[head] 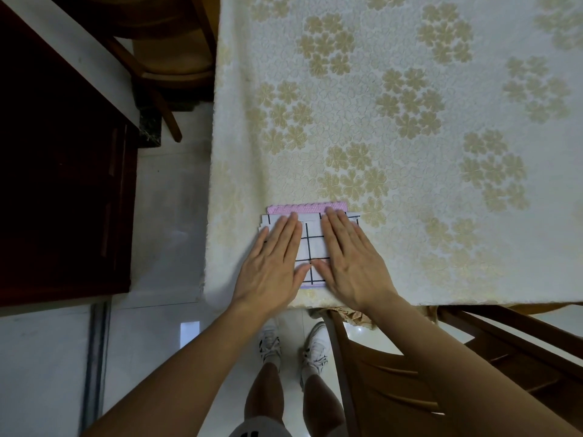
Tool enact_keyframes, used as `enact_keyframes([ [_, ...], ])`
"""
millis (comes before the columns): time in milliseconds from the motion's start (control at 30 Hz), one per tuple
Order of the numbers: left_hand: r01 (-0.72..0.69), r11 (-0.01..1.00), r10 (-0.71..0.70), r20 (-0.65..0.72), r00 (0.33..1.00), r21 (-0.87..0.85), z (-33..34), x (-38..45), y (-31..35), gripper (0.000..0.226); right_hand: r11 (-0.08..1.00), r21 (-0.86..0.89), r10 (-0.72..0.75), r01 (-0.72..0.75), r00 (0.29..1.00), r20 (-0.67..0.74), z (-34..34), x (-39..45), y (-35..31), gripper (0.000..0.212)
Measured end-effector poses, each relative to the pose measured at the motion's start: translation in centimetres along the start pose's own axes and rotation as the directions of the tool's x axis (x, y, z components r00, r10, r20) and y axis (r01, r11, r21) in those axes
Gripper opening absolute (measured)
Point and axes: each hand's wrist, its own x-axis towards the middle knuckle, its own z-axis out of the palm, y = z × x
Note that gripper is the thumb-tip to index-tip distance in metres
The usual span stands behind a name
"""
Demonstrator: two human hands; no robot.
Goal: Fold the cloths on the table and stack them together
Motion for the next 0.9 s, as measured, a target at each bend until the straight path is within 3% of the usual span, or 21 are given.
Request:
enact_keyframes([
  [333,0.009,1.0,-0.009,0.009,1.0,-0.015,0.2,0.6,-0.6,0.074,0.997,0.046,0.057,-0.056,0.998,-0.018,0.1,0.7,0.8,0.087],
  [900,0.035,0.998,-0.039,0.076,0.996,0.05,-1.3,0.2,-0.5,0.079,0.996,0.013,0.085,-0.086,0.993,0.084,-0.9,0.6,0.6,0.086],
])
